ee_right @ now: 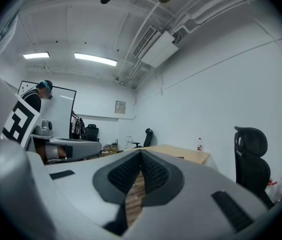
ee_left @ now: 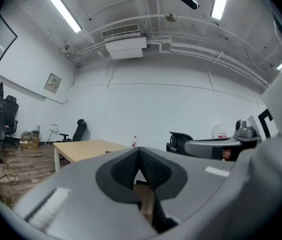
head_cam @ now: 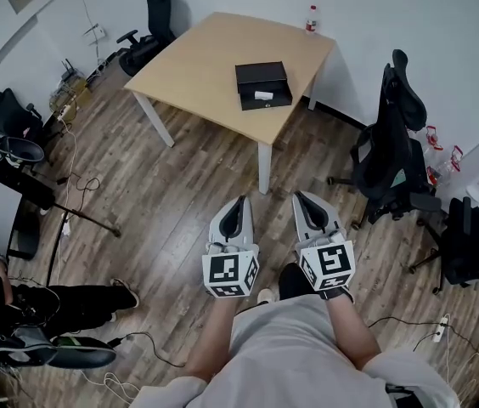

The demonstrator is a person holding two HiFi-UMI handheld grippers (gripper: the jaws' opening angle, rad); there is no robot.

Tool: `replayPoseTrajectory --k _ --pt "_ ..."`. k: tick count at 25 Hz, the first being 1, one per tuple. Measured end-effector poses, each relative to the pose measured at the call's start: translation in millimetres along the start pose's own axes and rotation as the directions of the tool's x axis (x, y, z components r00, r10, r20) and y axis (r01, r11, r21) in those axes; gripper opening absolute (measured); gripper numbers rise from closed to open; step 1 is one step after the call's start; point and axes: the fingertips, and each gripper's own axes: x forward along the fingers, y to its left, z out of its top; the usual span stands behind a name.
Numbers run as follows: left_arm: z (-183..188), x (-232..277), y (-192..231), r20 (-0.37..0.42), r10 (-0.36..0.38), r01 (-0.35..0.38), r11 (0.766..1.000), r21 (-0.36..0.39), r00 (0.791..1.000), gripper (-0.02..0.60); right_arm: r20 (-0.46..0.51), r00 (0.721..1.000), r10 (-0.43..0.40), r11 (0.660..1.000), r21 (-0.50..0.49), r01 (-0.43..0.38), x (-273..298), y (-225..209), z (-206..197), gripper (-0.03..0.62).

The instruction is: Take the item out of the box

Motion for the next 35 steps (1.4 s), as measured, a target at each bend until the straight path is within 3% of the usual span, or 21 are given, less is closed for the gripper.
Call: replayPoseTrajectory --k 5,11,17,24,35 --pt "-2.0 18.5 13.9 0.0 -0.002 0.002 1.0 -0.004 1.0 0.009 0.007 1.0 0.012 1.0 -0.001 -0.012 28.9 -3.5 3.9 0.012" --pt "-6.2 76.4 32.5 -0.021 0.001 -0.001 1.0 0.01 1.0 0.009 0.017 0.999 0.047 0.999 0.016 -0.048 91.7 -25.6 0.5 0.012" --pt "9.6 168.7 54.6 -0.047 0.007 -0.003 0.997 0.076 0.999 0.009 0.059 0.997 0.04 0.998 0.053 -0.043 172.7 -85.0 18.7 0.012" --pt "42.0 270.1 72.2 -0.011 0.007 -0.007 0.998 0.065 1.0 0.009 0.093 0.995 0.045 0.996 0.077 -0.052 257.1 -155.1 44.0 0.012" --pt "21.4 373.8 86.4 -0.061 0.015 -0.011 0.998 0.063 0.998 0.009 0.049 0.998 0.049 0.99 0.132 -0.055 335.7 -231.7 16.7 0.012"
